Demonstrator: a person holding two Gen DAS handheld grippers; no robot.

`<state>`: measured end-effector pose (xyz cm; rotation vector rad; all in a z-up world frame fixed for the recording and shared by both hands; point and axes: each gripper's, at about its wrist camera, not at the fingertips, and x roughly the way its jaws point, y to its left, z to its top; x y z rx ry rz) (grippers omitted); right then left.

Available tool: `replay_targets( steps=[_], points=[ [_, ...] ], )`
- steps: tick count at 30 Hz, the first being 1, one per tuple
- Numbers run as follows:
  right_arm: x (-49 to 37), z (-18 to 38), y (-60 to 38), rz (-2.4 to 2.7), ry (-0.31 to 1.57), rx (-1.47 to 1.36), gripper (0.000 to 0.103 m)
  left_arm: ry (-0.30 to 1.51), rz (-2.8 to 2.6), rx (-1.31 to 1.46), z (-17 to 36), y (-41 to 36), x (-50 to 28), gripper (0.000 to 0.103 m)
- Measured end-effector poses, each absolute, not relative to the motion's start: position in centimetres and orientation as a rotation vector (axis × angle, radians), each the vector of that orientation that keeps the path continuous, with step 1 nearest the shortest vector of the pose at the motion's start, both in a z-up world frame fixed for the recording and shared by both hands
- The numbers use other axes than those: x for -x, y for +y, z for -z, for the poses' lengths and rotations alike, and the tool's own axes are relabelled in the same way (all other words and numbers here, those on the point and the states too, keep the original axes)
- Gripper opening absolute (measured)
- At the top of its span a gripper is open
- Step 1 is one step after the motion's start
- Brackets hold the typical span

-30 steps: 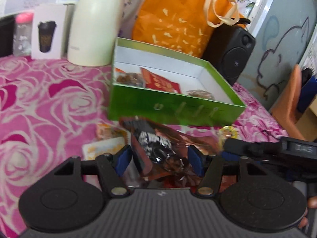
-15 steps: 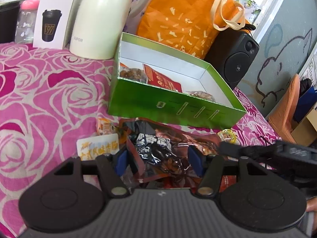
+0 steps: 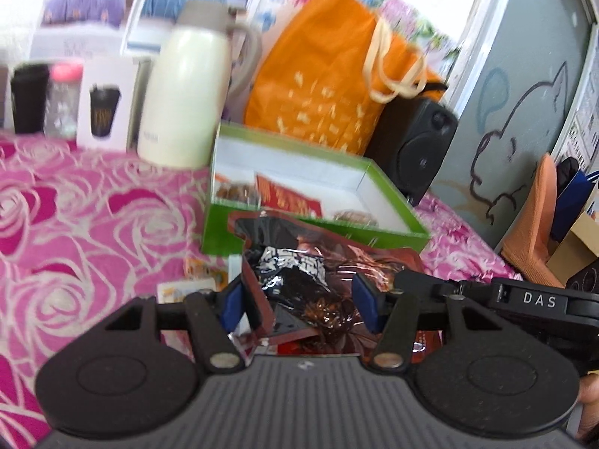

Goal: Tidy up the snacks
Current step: 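Carry the brown foil bag into the green box and release it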

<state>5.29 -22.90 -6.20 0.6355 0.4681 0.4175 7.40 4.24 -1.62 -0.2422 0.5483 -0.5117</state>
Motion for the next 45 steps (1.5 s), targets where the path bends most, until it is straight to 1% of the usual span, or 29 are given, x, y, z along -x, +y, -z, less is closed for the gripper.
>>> replay_targets(
  steps=[6,18,25,31,37,45],
  points=[
    [-5.0,4.2,-21.4,-0.442,0.424,-0.535,0.033,0.500,0.493,0.221,0.0,4.7,-6.0,0.057],
    [-4.8,5.2,-22.2,-0.446,0.452,-0.557,0.033,0.524,0.494,0.192,0.4,3.9,-5.6,0.057],
    [-5.6,5.3,-23.0,-0.430,0.457,-0.561,0.033,0.521,0.497,0.170,0.6,2.6,-6.7,0.057],
    [-7.5,3.1,-23.7,-0.414,0.408,-0.483,0.034,0.464,0.499,0.121,-1.3,0.7,-9.1,0.058],
    [-12.3,1.7,-25.6,-0.398,0.394,-0.479,0.034,0.426,0.473,0.089,-2.8,-1.9,-13.5,0.058],
    [-17.0,3.1,-28.1,-0.376,0.415,-0.511,0.036,0.441,0.443,0.046,-1.6,-5.1,-18.4,0.059]
  ],
)
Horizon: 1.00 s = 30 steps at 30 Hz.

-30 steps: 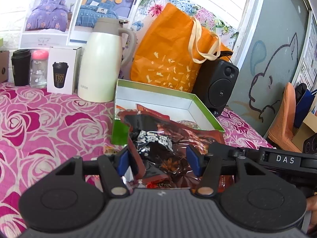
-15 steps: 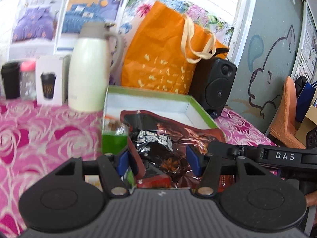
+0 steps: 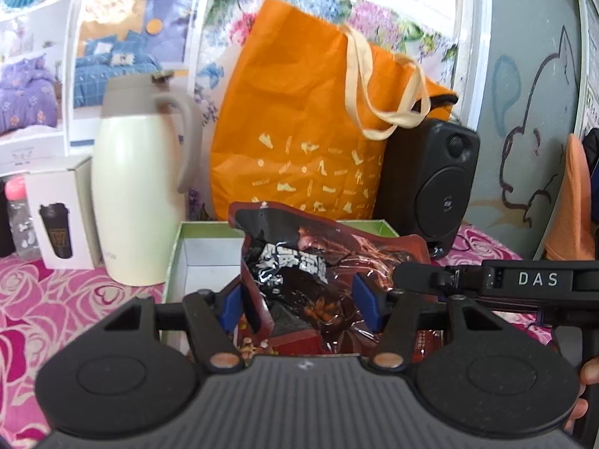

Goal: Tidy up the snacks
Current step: 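Carry the brown foil bag into the green box and release it, then grasp the red sausage sticks pack with the left gripper while the right grasps the clear bread-roll bag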

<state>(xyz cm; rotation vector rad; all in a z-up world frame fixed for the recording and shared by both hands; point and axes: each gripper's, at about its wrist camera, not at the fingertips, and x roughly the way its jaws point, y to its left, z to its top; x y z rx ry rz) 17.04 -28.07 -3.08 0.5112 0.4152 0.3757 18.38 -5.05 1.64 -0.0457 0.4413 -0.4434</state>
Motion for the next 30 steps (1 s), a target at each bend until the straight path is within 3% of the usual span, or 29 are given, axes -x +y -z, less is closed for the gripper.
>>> replay_targets(
  steps=[12,13,14,16,18,19,20,23,30],
  points=[
    [-20.7,6.5,-28.6,-0.322,0.432,-0.459,0.032,0.650,0.429,0.135,3.1,-5.1,-25.4,0.069],
    [-20.6,6.5,-28.6,-0.300,0.416,-0.444,0.036,0.658,0.418,0.127,3.2,-4.9,-25.3,0.069],
    [-20.5,6.4,-28.7,-0.272,0.399,-0.436,0.048,0.656,0.404,0.116,3.2,-4.5,-25.0,0.069],
    [-20.1,6.3,-29.4,-0.255,0.371,-0.463,0.054,0.644,0.388,0.082,2.9,-3.9,-24.2,0.071],
    [-19.7,5.9,-30.1,-0.266,0.373,-0.498,0.069,0.627,0.364,0.056,2.3,-3.0,-23.2,0.072],
    [-19.3,5.6,-30.2,-0.253,0.383,-0.497,0.084,0.620,0.354,0.044,1.9,-2.5,-22.6,0.073],
    [-18.7,5.4,-30.3,-0.241,0.383,-0.494,0.089,0.605,0.345,0.033,1.4,-1.9,-21.8,0.075],
    [-16.4,4.8,-30.8,-0.255,0.367,-0.493,0.089,0.527,0.307,0.016,0.2,0.1,-18.5,0.092],
    [-8.5,4.6,-29.8,-0.297,0.355,-0.463,0.095,0.461,0.182,0.005,1.0,4.3,-10.6,0.092]
  ],
)
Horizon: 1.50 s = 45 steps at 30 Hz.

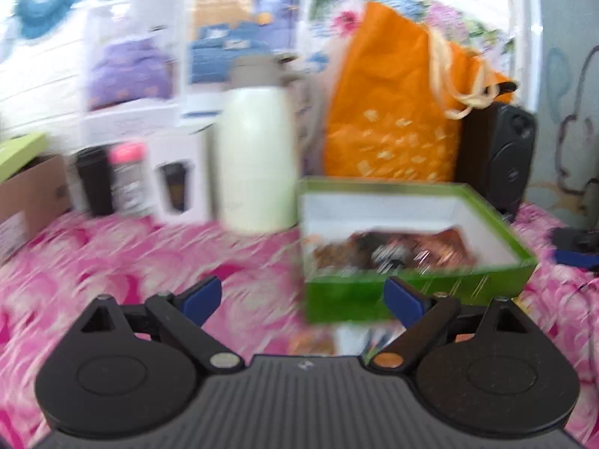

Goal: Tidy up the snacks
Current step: 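Grasp the red sausage sticks pack with the left gripper while the right grasps the clear bread-roll bag, then carry the sausage pack into the green box with the left gripper while the right drops the bread-roll bag in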

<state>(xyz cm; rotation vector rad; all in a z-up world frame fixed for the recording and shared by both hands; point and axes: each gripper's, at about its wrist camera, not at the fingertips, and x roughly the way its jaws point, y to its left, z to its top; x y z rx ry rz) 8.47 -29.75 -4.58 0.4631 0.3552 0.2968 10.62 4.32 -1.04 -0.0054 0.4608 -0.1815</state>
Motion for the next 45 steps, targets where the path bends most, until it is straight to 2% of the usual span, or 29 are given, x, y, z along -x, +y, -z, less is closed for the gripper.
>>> replay_targets(
  steps=[4,9,13,24,25,26,27,28,29,36,45],
  points=[
    [-3.2,5.4,-27.1,-0.268,0.314,-0.356,0.103,0.516,0.034,0.021,3.9,5.6,-7.8,0.092],
    [0.6,6.9,-22.9,-0.162,0.315,-0.124,0.103,0.618,0.069,0.075,6.3,5.6,-7.8,0.092],
    [0.9,8.1,-20.3,-0.150,0.363,0.040,0.103,0.645,0.131,0.115,7.4,4.9,-7.9,0.092],
    [-1.7,10.9,-17.0,-0.162,0.534,0.125,0.103,0.643,0.141,-0.017,8.6,2.9,-9.2,0.092],
    [-1.3,11.2,-16.7,-0.171,0.545,0.144,0.101,0.640,0.145,-0.022,8.7,2.8,-9.2,0.091],
    [-1.1,11.3,-16.7,-0.182,0.542,0.152,0.097,0.634,0.156,-0.019,8.6,2.9,-9.1,0.079],
    [-0.7,11.3,-16.6,-0.182,0.526,0.161,0.094,0.621,0.167,-0.009,8.5,3.1,-8.8,0.057],
    [-0.3,11.2,-16.5,-0.182,0.514,0.177,0.089,0.613,0.158,-0.001,8.3,3.3,-8.4,0.046],
    [0.0,11.2,-16.4,-0.183,0.508,0.189,0.086,0.611,0.155,0.010,8.2,3.5,-8.1,0.040],
    [1.6,10.8,-16.9,-0.187,0.486,0.167,0.083,0.615,0.180,0.096,7.6,5.6,-5.3,0.030],
    [2.6,10.2,-17.2,-0.188,0.445,0.119,0.079,0.571,0.178,0.095,5.0,6.2,-2.1,0.030]
  ],
)
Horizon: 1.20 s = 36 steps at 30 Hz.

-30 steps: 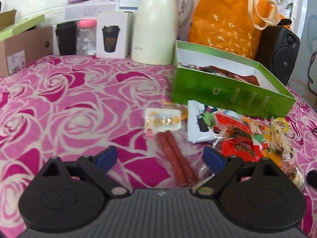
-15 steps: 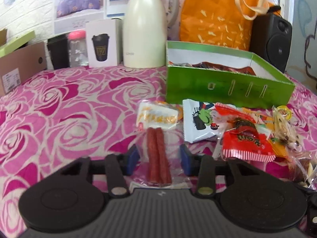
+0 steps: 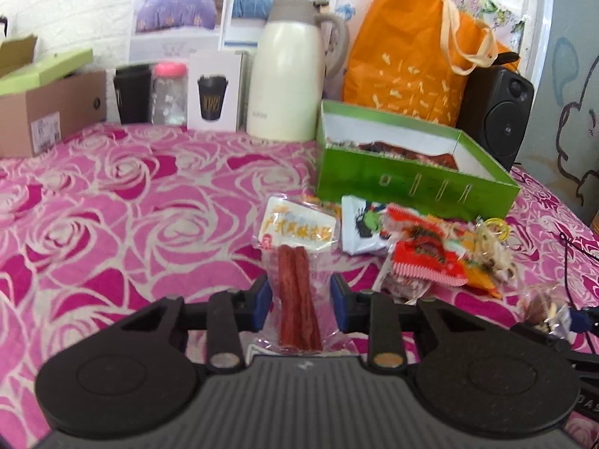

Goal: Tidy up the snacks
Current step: 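Carry the sausage pack into the green box with the left gripper while the right drops the bread-roll bag in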

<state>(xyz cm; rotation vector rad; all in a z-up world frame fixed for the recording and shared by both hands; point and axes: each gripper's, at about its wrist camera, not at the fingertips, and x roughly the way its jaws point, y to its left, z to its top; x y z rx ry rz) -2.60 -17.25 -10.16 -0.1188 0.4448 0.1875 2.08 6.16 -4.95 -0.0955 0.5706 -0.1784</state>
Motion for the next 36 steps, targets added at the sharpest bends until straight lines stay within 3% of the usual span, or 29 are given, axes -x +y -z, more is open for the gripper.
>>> replay_targets(
  steps=[14,22,23,36],
  points=[
    [3.3,6.3,-18.0,-0.149,0.261,0.109,0.079,0.413,0.177,-0.039,0.6,0.8,-3.0,0.030],
    [3.3,5.7,-18.0,-0.132,0.212,0.108,0.079,0.415,0.153,-0.007,0.5,-0.1,-4.5,0.030],
    [3.2,5.8,-18.0,-0.138,0.216,0.111,0.066,0.418,0.156,-0.005,0.5,-0.1,-4.6,0.030],
    [0.5,6.0,-19.4,-0.130,0.211,0.039,0.061,0.423,0.189,0.012,0.8,-0.6,-7.6,0.030]
  ],
)
